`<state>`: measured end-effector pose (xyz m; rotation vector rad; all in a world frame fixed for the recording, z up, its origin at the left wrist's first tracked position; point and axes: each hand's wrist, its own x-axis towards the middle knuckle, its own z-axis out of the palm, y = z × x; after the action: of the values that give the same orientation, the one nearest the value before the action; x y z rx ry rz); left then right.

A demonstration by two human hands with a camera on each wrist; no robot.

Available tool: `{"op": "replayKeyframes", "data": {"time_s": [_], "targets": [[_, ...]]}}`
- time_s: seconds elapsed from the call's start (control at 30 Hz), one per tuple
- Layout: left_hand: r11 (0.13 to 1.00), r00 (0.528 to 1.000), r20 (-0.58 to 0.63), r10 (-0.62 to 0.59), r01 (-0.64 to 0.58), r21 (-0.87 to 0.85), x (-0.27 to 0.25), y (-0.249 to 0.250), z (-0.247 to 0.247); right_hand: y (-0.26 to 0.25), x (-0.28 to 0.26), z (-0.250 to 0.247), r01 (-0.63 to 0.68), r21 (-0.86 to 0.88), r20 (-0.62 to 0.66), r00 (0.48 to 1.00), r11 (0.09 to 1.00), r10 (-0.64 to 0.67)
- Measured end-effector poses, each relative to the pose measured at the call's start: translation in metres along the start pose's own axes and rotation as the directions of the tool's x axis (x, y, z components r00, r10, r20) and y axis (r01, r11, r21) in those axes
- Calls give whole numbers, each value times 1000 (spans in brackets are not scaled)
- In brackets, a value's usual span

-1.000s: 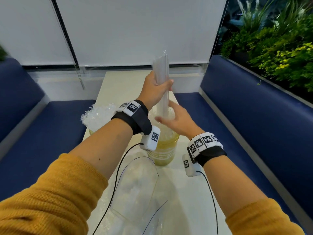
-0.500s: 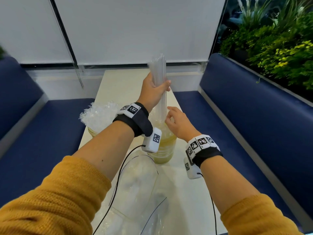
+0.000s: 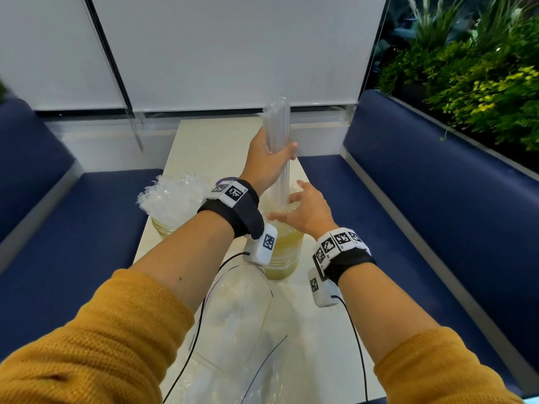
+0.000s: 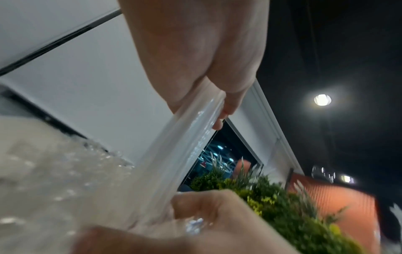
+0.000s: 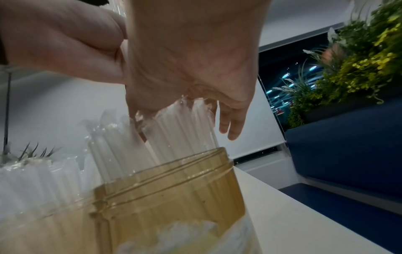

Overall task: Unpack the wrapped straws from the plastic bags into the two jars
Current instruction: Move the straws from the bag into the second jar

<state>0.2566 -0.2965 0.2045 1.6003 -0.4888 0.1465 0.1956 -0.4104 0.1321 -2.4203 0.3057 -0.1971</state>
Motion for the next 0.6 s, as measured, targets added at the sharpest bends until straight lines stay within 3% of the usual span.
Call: {"op": "replayKeyframes", "data": {"time_s": [0.1,0.23,0.37,0.47,0.6], "targets": [[998,999,45,-22,20,52,-1,-6,2,1,-2,-2,58,-63,-78,995,996,-63],[998,998,-15,-63,63,-4,-2,-10,-1,7,-4,-3,132,-29,-104,985,991,-135],[996,996,42,-75,73,58,-5,-20,1,5,-6,-3,190,219,-53,982,957,-183],[997,996,49,-72,70,42,-7,-28,2,-7,-1,-13,301,449,-195,952,841,-236],[1000,995,100,14,-15,8,-8,-32,3,-45,6,-36,471,496,-408,868,729,-283]]}}
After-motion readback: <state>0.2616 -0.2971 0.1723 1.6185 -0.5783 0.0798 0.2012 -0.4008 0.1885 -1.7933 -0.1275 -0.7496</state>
